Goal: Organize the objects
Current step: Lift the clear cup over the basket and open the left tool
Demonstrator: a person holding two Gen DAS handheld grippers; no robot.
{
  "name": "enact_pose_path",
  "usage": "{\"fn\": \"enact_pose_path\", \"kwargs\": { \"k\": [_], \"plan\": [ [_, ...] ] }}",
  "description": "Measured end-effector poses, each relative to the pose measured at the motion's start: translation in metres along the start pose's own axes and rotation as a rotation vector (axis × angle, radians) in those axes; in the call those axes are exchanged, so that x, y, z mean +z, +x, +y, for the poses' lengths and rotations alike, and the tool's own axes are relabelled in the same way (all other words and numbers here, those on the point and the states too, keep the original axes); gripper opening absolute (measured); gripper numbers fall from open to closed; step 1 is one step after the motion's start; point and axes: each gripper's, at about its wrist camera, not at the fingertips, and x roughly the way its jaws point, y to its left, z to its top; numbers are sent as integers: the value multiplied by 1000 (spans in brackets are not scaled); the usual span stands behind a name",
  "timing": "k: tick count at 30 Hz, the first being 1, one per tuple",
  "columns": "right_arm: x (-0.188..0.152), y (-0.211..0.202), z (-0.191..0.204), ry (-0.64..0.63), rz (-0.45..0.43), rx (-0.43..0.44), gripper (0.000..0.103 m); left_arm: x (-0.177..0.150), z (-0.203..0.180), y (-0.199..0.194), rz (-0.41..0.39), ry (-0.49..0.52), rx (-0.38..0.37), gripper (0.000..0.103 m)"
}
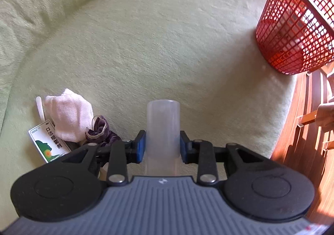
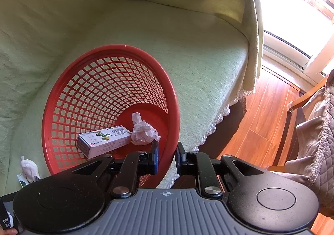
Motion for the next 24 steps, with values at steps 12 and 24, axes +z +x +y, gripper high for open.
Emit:
{"fn": "enact_pose_path", "kwargs": {
  "k": [12,24],
  "plan": [
    [0,0,2,-10,1,13,12,41,-25,-84,-72,-48,-40,28],
    [1,3,1,-11,-5,18,12,104,-99,-125,-162,47,-117,28]
  ]
}}
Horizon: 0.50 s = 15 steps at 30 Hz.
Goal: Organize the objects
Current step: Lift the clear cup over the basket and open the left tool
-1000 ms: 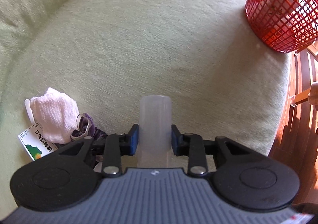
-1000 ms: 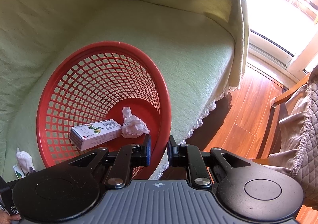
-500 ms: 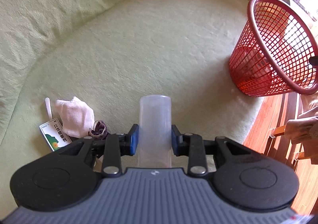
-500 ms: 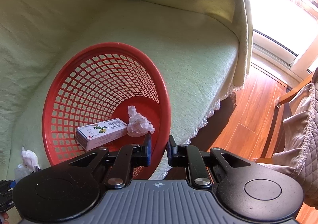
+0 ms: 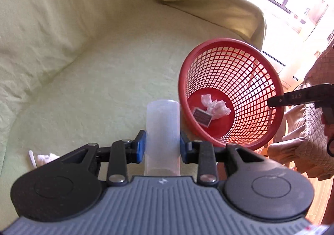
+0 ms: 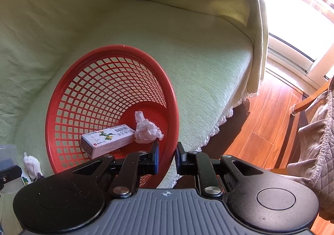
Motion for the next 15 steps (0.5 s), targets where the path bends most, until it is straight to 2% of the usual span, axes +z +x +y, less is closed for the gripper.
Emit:
{"fn": "enact_pose_path", "kwargs": {
  "k": [10,13,14,15],
  "plan": [
    [-1,-1,-1,4,3,13,12,28,-41,5,-18,43,-54,28],
    [-1,-1,-1,0,2,15,12,39,-49,5,-56,39,-109,29],
    [-2,-1,-1,0,1,17,12,42,-51,4,-74,38,-112,33],
    [-2,-2,-1,0,1,19,12,44,-54,1,-93,40,-108,50]
  ]
}}
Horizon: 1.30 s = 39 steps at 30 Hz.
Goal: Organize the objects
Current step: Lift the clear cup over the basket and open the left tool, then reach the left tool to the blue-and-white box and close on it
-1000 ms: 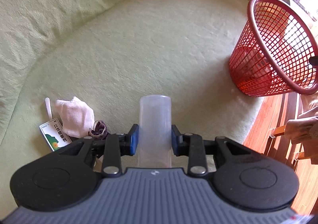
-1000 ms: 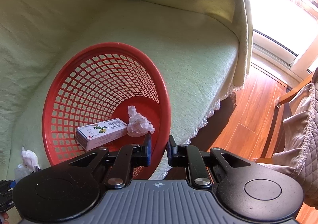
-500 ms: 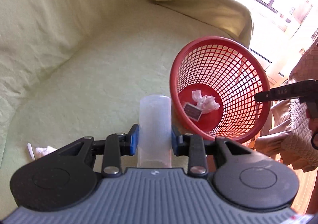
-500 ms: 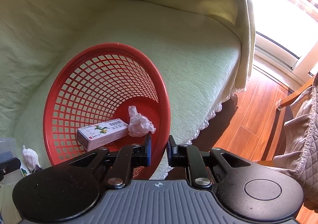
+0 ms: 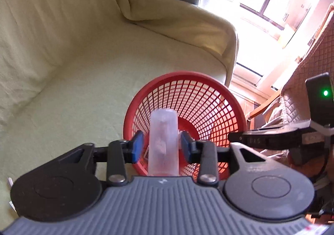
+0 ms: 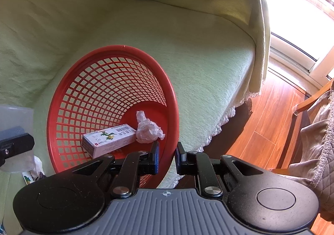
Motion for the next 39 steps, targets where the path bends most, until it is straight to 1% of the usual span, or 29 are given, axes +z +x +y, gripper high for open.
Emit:
{"fn": "enact_pose_path", "kwargs": {
  "k": [1,3,6,8,12,16,20,23,27,31,35,39],
  "plan": [
    [0,0,0,0,0,3,12,3,-3,-3,-21,9,4,62],
    [0,0,-1,3,1,9,12,5,-4,-7,-50,17,15,63],
    [0,1,0,4,1,11,12,1,6,-10,-52,-9,36,63],
    [0,1,-2,11,4,14,12,-8,17,-13,-45,-33,68,63],
    [2,1,-12,91,13,56,10,-43,53,-24,-5,-109,152,63],
    [7,0,-20,185,21,123,7,-94,98,-38,67,-231,243,62],
    [12,-2,-17,255,31,169,6,-145,135,-57,122,-334,342,62],
    [15,-3,-14,302,37,191,7,-175,154,-69,143,-396,391,62],
    [17,-3,-5,366,63,252,7,-208,178,-88,147,-458,427,62],
    [13,-1,21,373,91,306,7,-238,194,-98,153,-496,456,62],
    [4,6,54,322,119,315,7,-262,206,-96,176,-519,457,62],
    [-8,17,74,283,150,290,7,-282,218,-84,201,-543,449,62]
  ]
}}
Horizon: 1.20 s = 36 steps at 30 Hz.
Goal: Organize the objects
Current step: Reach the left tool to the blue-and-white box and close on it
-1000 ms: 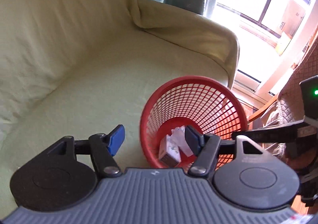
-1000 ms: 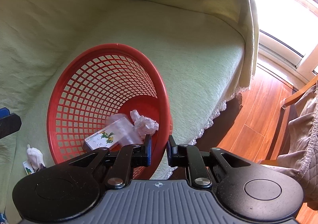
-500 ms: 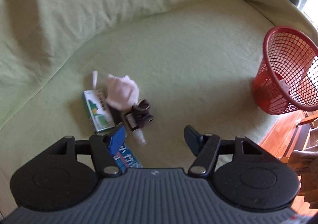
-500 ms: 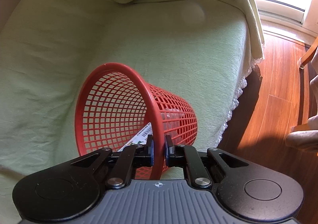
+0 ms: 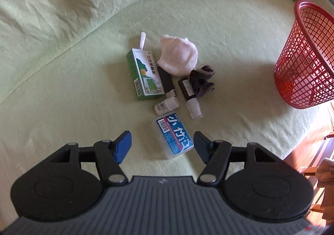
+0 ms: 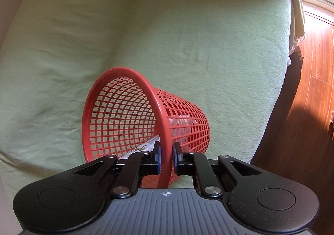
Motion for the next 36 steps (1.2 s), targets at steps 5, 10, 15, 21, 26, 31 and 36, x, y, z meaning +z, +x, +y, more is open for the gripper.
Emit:
{"fn": "enact_pose_path", "kwargs": {
  "k": [5,10,15,21,26,31,36],
  "plan": [
    [-15,6,2,-83,-4,-102,7,-9,6,31,29,-22,-17,62],
    [-26,10,15,-230,4,-300,7,-15,5,63,72,-35,-40,59],
    [-33,16,26,-290,-11,-368,8,-17,-3,89,103,-36,-47,58],
    [-24,24,27,-271,-16,-376,8,-14,-7,115,134,-75,-48,53],
    [-25,22,29,-260,-23,-384,7,-8,-8,128,155,-104,-54,51],
    [-27,20,31,-251,-30,-391,8,-2,-10,142,170,-124,-26,56],
    [-30,20,34,-252,-37,-402,8,1,-12,144,165,-96,-11,56]
  ]
}}
